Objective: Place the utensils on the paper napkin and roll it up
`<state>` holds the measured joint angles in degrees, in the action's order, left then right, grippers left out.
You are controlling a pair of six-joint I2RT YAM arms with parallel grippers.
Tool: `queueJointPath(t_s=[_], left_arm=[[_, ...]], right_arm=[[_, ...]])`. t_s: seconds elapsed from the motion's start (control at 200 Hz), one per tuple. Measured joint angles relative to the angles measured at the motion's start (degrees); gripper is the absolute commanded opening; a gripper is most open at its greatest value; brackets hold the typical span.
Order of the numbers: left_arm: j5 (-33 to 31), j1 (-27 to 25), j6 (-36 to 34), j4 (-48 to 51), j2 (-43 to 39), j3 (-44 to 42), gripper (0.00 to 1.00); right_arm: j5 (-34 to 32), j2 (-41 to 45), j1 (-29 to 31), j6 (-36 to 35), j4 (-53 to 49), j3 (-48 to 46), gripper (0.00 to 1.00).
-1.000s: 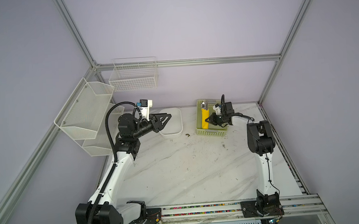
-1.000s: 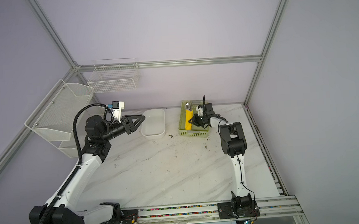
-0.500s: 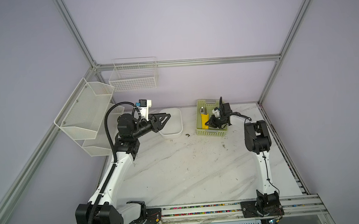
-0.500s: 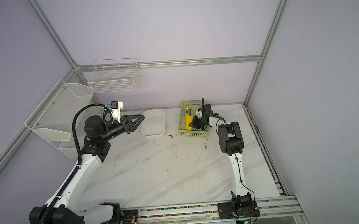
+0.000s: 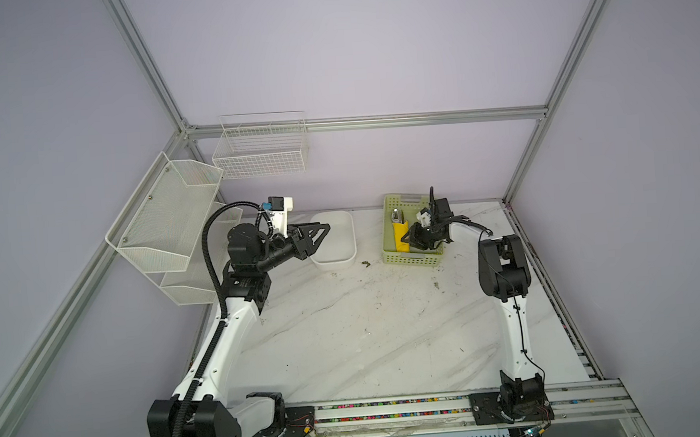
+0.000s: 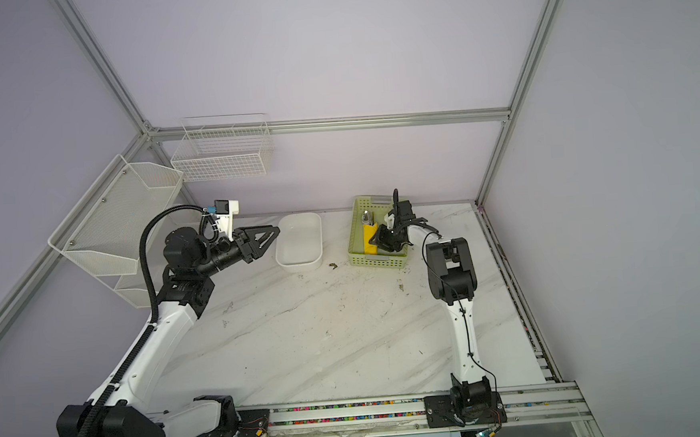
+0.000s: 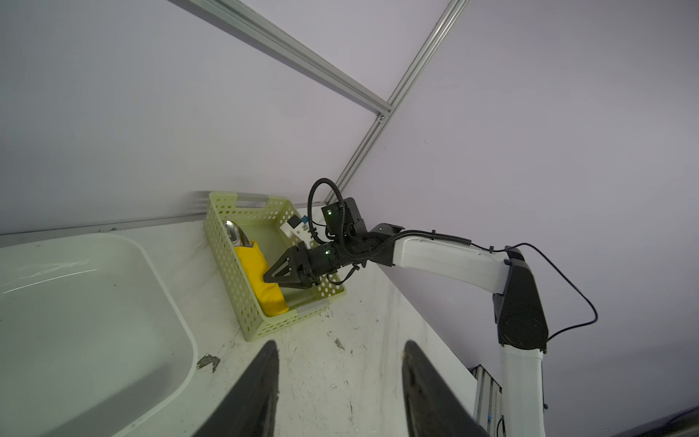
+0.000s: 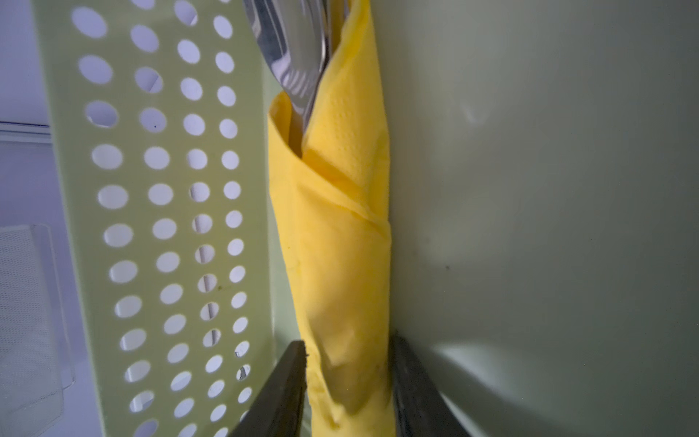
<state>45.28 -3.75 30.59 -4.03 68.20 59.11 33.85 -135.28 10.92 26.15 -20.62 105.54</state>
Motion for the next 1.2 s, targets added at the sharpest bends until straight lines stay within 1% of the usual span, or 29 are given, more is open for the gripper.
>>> queueJointPath(t_s=[0.1, 0.115, 0.135, 0.155, 0.165, 0.175, 0.205, 0.235, 0.32, 0.37, 0.435, 0.53, 0.605, 0.675, 0.805, 0.875, 0.955, 1.065, 1.12, 1.2], left_arm=[[-3.5, 0.0, -2.9, 4.5, 0.0, 0.0, 0.62], [-4.1, 0.0, -3.6, 5.3, 0.0, 0.0, 0.63], [-4.8, 0.1, -3.8, 6.1, 0.0, 0.0, 0.64], [-5.7, 0.1, -4.6, 7.0, 0.0, 0.0, 0.65], [-6.0, 0.1, -4.7, 7.3, 0.0, 0.0, 0.66], [-6.4, 0.1, -4.9, 7.8, 0.1, 0.0, 0.66], [-7.6, 0.2, -5.5, 8.9, 0.2, 0.0, 0.68], [-8.7, 0.2, -6.1, 9.9, 0.3, 0.0, 0.73], [-12.6, 0.4, -8.0, 12.6, 1.0, 0.0, 0.92], [-14.8, 0.6, -8.3, 14.1, 1.6, 0.0, 1.0], [-18.0, 0.8, -9.1, 15.8, 2.3, 0.0, 1.0], [-24.5, 1.2, -9.8, 17.6, 3.1, -0.3, 1.0], [-30.9, 1.5, -10.8, 18.8, 3.1, -1.3, 0.99], [-37.3, 1.7, -11.9, 18.8, 3.1, -3.1, 1.0], [-48.9, 2.3, -14.2, 16.7, 3.1, -8.8, 1.0], [-53.3, 2.8, -15.3, 14.6, 3.0, -12.3, 1.0], [-57.4, 3.3, -17.2, 10.3, 2.9, -16.7, 1.0], [-62.0, 3.4, -18.8, 3.8, 3.2, -22.1, 1.0], [-63.3, 3.4, -19.2, 0.9, 4.0, -23.7, 1.0], [-64.6, 3.4, -19.8, -7.1, 6.3, -26.9, 1.0]], right_arm=[[-2.0, 1.3, 0.0, 0.0, -1.6, 0.0, 0.6], [-2.3, 1.6, 0.0, 0.0, -1.8, 0.0, 0.65], [-2.7, 1.8, 0.0, -0.1, -2.1, 0.0, 0.76], [-3.0, 2.2, 0.0, 0.1, -2.4, 0.0, 0.93], [-3.2, 2.3, 0.0, -0.2, -2.5, 0.0, 0.96], [-3.3, 2.5, 0.0, -0.2, -2.7, 0.0, 0.97], [-3.7, 3.0, 0.0, -0.1, -3.0, 0.0, 0.97], [-4.2, 3.6, 0.0, -0.3, -3.3, 0.0, 0.97], [-5.0, 5.6, 0.0, -0.7, -4.0, 0.0, 0.97], [-5.7, 7.0, 0.0, -1.0, -4.3, 0.0, 0.97], [-6.6, 9.0, 0.0, -1.5, -4.7, 0.0, 0.98], [-9.6, 12.8, -0.1, -3.1, -4.6, -0.4, 0.98], [-13.5, 17.2, -0.3, -4.9, -4.2, -2.7, 0.98], [-18.1, 22.4, -0.9, -6.6, -2.8, -6.6, 0.97], [-28.4, 32.4, -3.3, -8.9, 4.1, -18.7, 0.97], [-34.2, 36.7, -4.9, -10.2, 9.6, -26.9, 0.97], [-39.0, 39.6, -6.7, -12.3, 17.5, -36.8, 0.97], [-42.6, 40.8, -7.5, -16.1, 31.5, -51.7, 0.97], [-43.1, 40.7, -7.4, -17.9, 39.6, -59.0, 0.97], [-43.1, 39.7, -7.2, -20.0, 51.3, -67.9, 0.97]])
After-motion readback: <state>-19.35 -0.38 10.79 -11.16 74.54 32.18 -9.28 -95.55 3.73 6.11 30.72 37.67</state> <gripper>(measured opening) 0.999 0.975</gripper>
